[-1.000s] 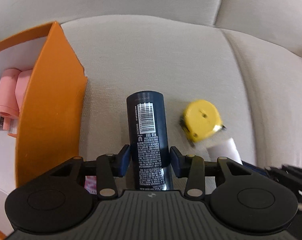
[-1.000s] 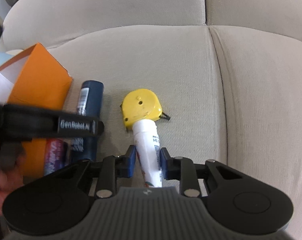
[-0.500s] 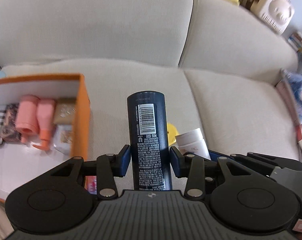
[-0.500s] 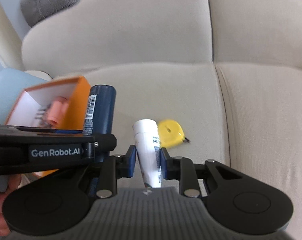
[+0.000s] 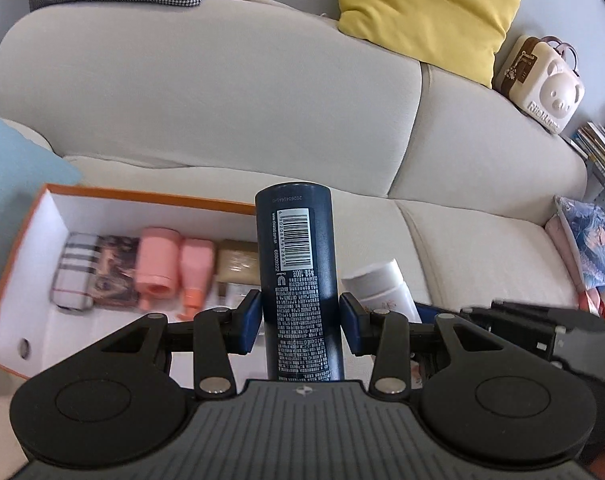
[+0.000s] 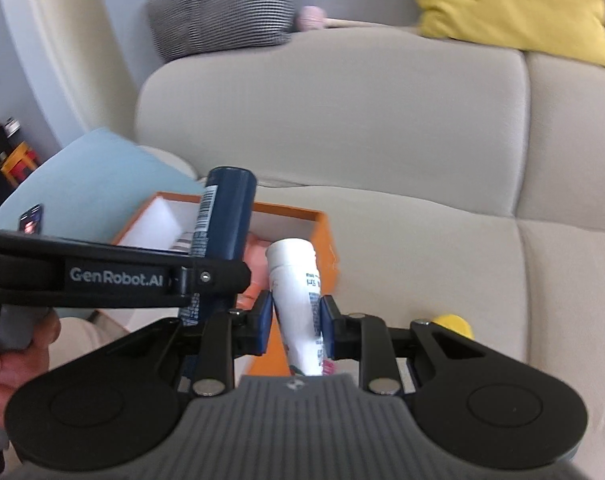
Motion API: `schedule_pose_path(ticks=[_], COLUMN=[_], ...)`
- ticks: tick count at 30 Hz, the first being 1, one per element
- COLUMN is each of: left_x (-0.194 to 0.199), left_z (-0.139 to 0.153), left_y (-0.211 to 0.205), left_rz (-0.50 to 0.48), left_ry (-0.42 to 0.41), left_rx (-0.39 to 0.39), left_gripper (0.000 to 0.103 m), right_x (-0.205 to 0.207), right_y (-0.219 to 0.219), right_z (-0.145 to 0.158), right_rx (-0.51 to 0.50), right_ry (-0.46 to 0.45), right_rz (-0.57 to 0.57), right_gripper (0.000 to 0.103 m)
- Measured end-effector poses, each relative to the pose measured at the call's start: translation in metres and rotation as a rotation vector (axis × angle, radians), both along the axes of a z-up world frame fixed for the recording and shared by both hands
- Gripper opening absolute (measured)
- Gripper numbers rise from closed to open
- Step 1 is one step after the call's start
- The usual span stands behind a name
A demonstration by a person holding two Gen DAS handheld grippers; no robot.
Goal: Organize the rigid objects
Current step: 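Lift the spray can and white tube toward the shoebox with both grippers, then lower the blue spray can into the shoebox and open the left gripper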
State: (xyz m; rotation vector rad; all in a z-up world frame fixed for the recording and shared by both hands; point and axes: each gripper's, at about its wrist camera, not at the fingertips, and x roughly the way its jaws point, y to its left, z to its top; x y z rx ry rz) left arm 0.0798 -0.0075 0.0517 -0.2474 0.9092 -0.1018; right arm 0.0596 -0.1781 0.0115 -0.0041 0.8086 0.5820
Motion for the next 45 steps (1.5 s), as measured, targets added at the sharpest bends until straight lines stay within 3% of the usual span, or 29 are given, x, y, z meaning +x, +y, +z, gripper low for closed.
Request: schedule_pose_path(ticks=[10, 20, 24, 36, 45], left_x=[0.001, 0.020, 0.020, 0.025, 0.027], left_z=[-0.006, -0.046, -0.063, -0.117, -0.133], left_y=[0.050, 0.052, 0.049, 0.030, 0.006], left_rz=[-0.130, -0.540, -0.649, -0.995, -1.097], left_ry=[-0.004, 0.028, 0.041, 0.071, 0.065], left_rx=[0.116, 0.371, 0.438, 0.512, 0.547], left_gripper=[0.047, 0.047, 0.047, 0.046, 0.046], right_x=[0.004, 0.033, 0.043, 0.077, 0.085], right_y=[0.062, 0.097, 0.107, 0.113, 0.117], right_z=[0.001, -0.013, -0.019, -0.042, -0.056], right_rx=[-0.084, -0.194, -0.219, -0.261, -0.286], right_ry=[-0.006, 0.037, 0.053, 0.099, 0.120], right_rz=[0.109, 0.148, 0.154, 0.149, 0.157], right_gripper=[0.026, 0.026, 0.026, 0.026, 0.026])
